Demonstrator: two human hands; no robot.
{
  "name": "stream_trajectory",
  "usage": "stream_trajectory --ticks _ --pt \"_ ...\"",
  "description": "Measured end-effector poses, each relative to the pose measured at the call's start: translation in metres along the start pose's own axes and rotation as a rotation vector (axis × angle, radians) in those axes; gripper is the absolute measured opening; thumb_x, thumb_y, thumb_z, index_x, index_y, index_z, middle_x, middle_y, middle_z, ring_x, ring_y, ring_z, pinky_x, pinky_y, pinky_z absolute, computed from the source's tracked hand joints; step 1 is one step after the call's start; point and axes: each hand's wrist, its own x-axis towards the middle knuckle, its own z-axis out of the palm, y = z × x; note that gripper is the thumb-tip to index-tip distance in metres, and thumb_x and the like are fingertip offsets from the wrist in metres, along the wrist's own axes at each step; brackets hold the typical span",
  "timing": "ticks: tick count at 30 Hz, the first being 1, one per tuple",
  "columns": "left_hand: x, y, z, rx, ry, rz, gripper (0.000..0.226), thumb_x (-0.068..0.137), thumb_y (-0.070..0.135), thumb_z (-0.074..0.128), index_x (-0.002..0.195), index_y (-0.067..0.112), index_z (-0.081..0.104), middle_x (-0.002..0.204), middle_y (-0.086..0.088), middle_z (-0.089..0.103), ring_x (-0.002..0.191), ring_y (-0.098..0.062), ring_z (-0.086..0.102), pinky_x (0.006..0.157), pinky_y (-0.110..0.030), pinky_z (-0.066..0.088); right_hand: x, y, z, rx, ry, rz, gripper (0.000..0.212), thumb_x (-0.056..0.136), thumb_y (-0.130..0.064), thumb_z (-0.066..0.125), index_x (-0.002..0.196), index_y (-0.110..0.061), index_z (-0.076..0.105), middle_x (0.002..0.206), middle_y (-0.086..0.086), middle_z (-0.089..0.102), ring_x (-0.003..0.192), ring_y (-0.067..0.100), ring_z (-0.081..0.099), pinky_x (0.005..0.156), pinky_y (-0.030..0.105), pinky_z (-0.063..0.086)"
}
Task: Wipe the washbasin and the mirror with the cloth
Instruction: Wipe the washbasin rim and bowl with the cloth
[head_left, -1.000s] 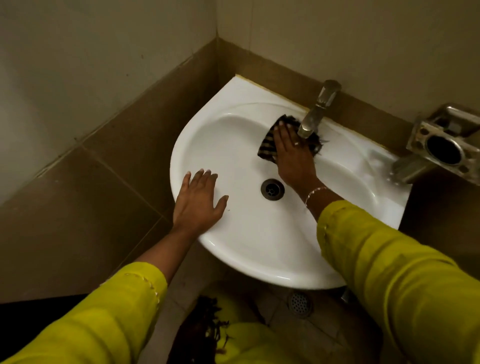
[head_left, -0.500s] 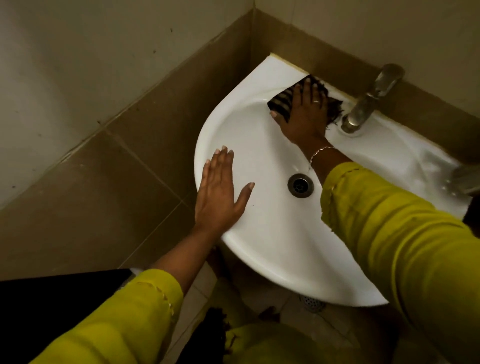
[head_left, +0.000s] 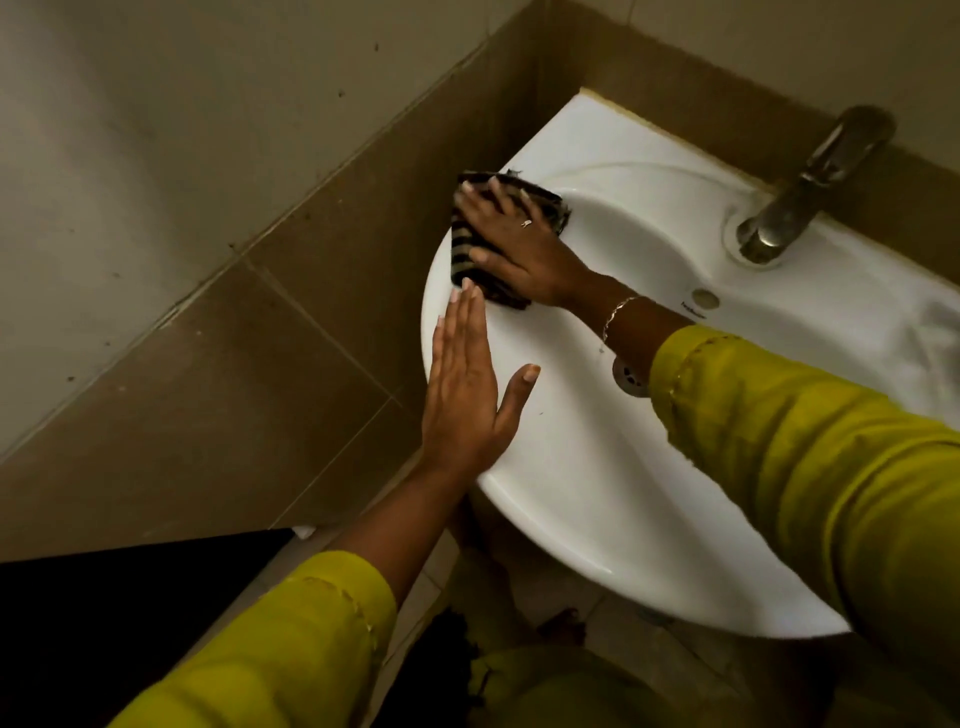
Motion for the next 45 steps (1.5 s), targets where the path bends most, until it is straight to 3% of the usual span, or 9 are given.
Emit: stream_trajectory --ticks 3,8,17,21,25,30,33,39,45 --pt "0.000 0.001 -0.001 -0.020 0.037 0.001 0.084 0.091 0.062 0.015 0.144 -0.003 0.014 0.153 -0.020 0.017 0.143 -0.022 0.008 0.117 -0.033 0.005 0.007 -0.018 0.006 0.117 0.188 0.315 0.061 0.093 -0.043 0.023 0.147 -0.015 0.015 0.156 0.014 0.004 0.143 0.033 -0.002 0.112 0.054 -0.003" --pt "-0.002 0.002 -0.001 -0.055 0.084 -0.048 0.084 0.091 0.062 0.014 0.144 -0.004 0.013 0.153 -0.021 0.016 0.143 -0.021 0.006 0.118 -0.028 -0.003 0.021 -0.052 0.029 0.185 0.171 0.589 0.069 0.092 -0.050 0.039 0.147 -0.022 0.010 0.155 0.016 -0.011 0.141 0.035 -0.015 0.110 0.056 -0.003" --pt "-0.002 0.003 -0.002 -0.107 0.137 -0.049 0.086 0.091 0.062 0.012 0.141 -0.007 0.020 0.151 -0.023 0.021 0.142 -0.027 0.010 0.117 -0.031 -0.003 -0.024 -0.102 0.022 0.440 0.031 0.543 0.070 0.092 -0.048 0.035 0.147 -0.019 0.001 0.155 0.013 -0.014 0.142 0.031 -0.013 0.112 0.060 -0.001" --pt "-0.002 0.004 -0.003 -0.069 0.102 0.006 0.083 0.091 0.061 0.009 0.141 -0.002 0.030 0.151 -0.020 0.024 0.142 -0.028 0.015 0.116 -0.036 -0.004 -0.073 -0.111 0.006 0.486 -0.267 0.570 0.046 0.098 -0.011 0.022 0.138 0.010 0.015 0.152 0.026 0.008 0.142 0.034 0.006 0.114 0.036 0.001" --pt "-0.002 0.003 -0.005 0.004 0.078 0.066 0.065 0.092 0.046 0.022 0.137 0.002 0.039 0.148 -0.019 0.032 0.140 -0.026 0.019 0.115 -0.041 -0.006 -0.085 -0.113 0.016 0.554 -0.231 0.434 0.083 0.079 -0.051 0.023 0.142 0.001 0.012 0.153 0.021 0.003 0.143 0.034 0.000 0.116 0.046 0.001" --pt "-0.002 0.003 -0.007 0.012 0.023 0.104 0.060 0.089 0.038 0.027 0.134 0.003 0.043 0.147 -0.015 0.036 0.139 -0.025 0.026 0.115 -0.038 -0.008 -0.118 -0.108 0.020 0.636 -0.297 0.473 0.075 0.085 -0.044 0.038 0.143 -0.002 0.019 0.151 0.020 0.021 0.137 0.025 0.022 0.114 0.052 0.012" --pt "-0.002 0.003 -0.007 0.039 -0.022 0.149 0.061 0.090 0.043 0.026 0.133 0.003 0.045 0.145 -0.015 0.039 0.137 -0.026 0.031 0.115 -0.039 -0.005 -0.133 -0.108 0.017 0.653 -0.270 0.482 0.080 0.074 -0.057 0.032 0.138 -0.009 0.029 0.118 -0.023 0.043 0.107 0.010 0.044 0.101 0.053 0.029" --pt "0.001 0.000 -0.006 0.178 -0.142 0.140 0.089 0.086 0.067 0.000 0.133 0.008 0.047 0.145 -0.012 0.041 0.138 -0.025 0.032 0.114 -0.042 -0.003 -0.160 -0.112 0.007 0.605 -0.461 0.448 0.080 0.073 -0.079 0.032 0.137 -0.033 0.019 0.125 -0.011 0.045 0.125 0.032 0.038 0.105 0.066 0.023" --pt "0.004 0.000 0.000 0.519 -0.333 0.119 0.089 0.080 0.069 0.004 0.136 0.010 0.041 0.148 -0.012 0.037 0.141 -0.025 0.022 0.115 -0.045 -0.005 -0.196 -0.105 -0.009 0.465 -0.607 0.336 0.068 0.094 -0.049 0.035 0.146 -0.029 -0.004 0.157 -0.001 -0.005 0.144 0.018 -0.004 0.117 0.048 0.004"
